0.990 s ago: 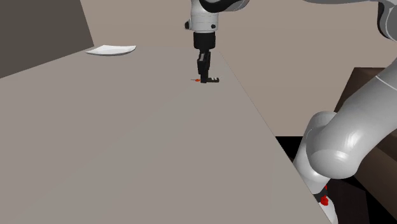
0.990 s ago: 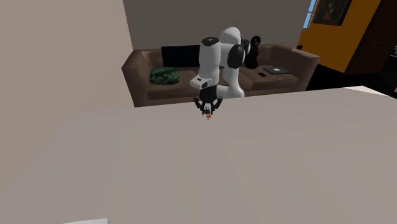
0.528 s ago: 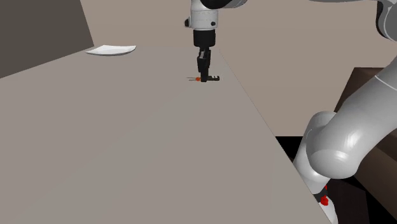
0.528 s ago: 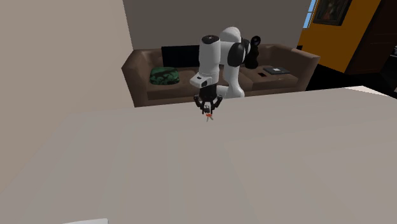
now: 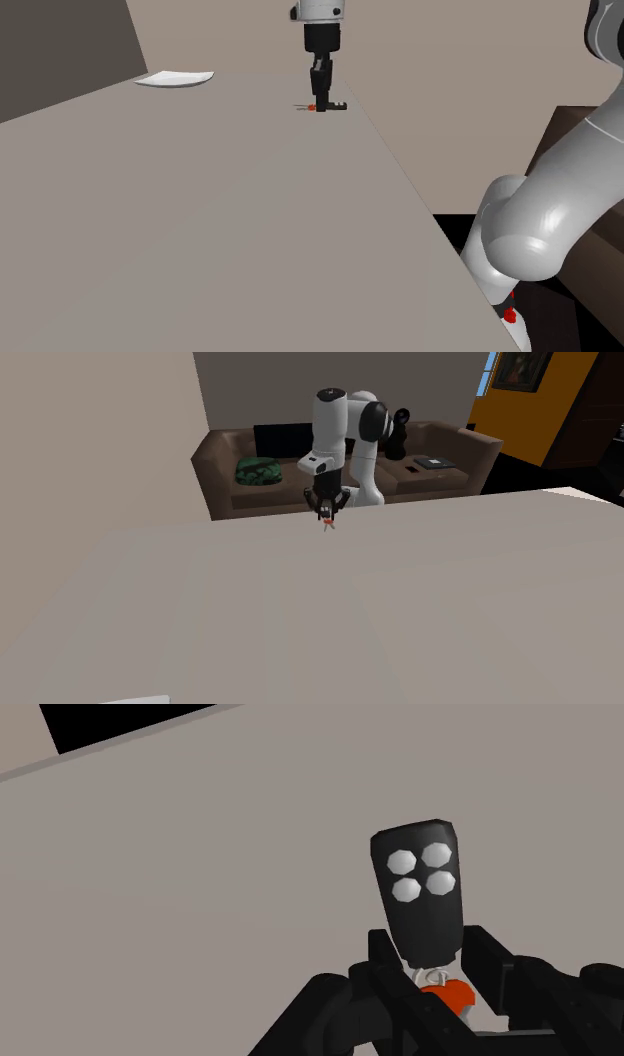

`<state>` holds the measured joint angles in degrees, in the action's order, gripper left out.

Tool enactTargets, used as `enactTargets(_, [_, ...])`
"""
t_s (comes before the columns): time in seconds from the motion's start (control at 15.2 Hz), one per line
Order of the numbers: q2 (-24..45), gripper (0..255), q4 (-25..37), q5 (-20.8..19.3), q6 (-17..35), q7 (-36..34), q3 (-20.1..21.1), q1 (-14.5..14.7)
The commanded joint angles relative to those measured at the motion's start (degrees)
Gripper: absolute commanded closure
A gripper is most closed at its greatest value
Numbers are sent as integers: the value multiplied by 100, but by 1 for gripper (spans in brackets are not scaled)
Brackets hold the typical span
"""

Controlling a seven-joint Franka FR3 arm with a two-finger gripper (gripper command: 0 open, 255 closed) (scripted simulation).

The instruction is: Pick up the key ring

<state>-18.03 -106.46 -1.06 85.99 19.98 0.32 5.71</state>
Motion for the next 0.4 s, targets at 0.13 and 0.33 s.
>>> enactTargets(0.13, [87, 255, 395, -1, -310, 5, 1, 0])
enactTargets(0.33, [120, 255, 519, -1, -402, 6, 2, 0])
